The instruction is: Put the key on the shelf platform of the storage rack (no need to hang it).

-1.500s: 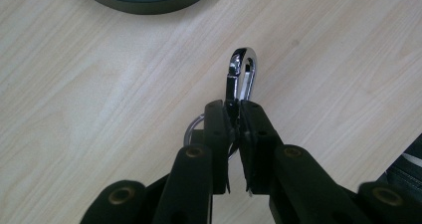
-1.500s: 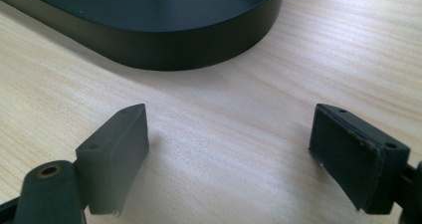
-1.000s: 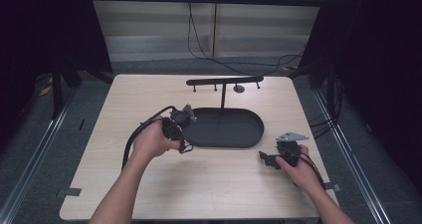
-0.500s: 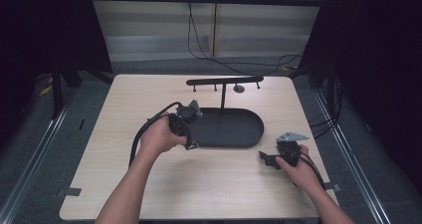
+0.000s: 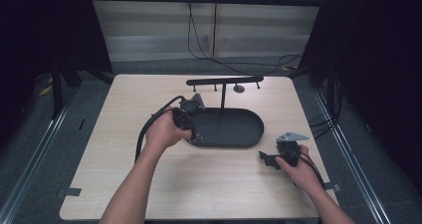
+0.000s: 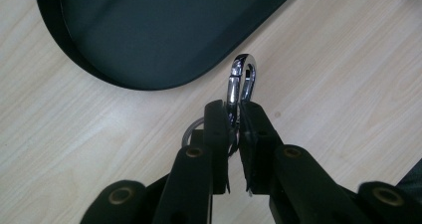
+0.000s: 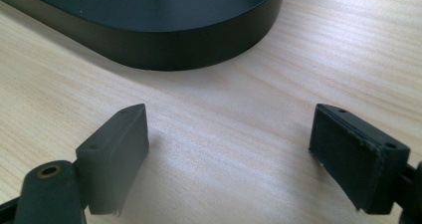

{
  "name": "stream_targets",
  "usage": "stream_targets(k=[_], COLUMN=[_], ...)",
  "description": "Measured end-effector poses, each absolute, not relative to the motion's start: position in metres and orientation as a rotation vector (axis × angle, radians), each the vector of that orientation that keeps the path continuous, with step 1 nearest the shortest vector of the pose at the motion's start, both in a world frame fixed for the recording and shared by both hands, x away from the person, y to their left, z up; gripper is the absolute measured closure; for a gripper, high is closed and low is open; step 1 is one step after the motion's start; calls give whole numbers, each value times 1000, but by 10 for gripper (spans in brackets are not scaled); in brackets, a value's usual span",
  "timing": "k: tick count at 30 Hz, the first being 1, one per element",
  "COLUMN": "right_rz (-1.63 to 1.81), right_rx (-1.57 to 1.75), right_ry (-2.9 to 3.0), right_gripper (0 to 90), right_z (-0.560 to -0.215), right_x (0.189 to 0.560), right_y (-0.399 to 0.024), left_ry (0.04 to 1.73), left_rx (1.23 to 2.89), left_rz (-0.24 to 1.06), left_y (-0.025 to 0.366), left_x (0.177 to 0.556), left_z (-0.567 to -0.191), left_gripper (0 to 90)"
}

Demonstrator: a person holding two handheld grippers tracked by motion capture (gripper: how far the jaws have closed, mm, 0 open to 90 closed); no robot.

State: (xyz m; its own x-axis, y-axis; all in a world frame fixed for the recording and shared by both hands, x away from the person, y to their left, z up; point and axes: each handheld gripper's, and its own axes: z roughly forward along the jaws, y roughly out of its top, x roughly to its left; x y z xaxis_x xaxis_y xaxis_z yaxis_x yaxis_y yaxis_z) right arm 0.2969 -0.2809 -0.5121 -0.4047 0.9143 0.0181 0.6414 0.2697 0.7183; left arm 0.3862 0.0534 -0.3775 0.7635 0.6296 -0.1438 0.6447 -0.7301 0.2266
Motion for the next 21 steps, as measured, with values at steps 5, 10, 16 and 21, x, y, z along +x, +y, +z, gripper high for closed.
stream_targets(k=[5, 10, 16, 21], right_rz=[924, 924, 924, 924], right_rx=[1408, 1403, 1403, 1403], right_ry=[2145, 2145, 2144, 2144], right_gripper=[154, 154, 154, 154], right_z=[-512, -512, -512, -512], right_x=[297, 297, 297, 297], right_y=[-281, -281, -281, -281], left_ry=[1005, 1022, 1029, 1037], left_rx=[2687, 2666, 2652, 2636], left_rz=[-69, -56, -49, -33], left_y=[52, 51, 49, 47], left_x=[388, 390, 393, 396], left_z=[-376, -373, -372, -374], left_gripper=[830, 830, 830, 830])
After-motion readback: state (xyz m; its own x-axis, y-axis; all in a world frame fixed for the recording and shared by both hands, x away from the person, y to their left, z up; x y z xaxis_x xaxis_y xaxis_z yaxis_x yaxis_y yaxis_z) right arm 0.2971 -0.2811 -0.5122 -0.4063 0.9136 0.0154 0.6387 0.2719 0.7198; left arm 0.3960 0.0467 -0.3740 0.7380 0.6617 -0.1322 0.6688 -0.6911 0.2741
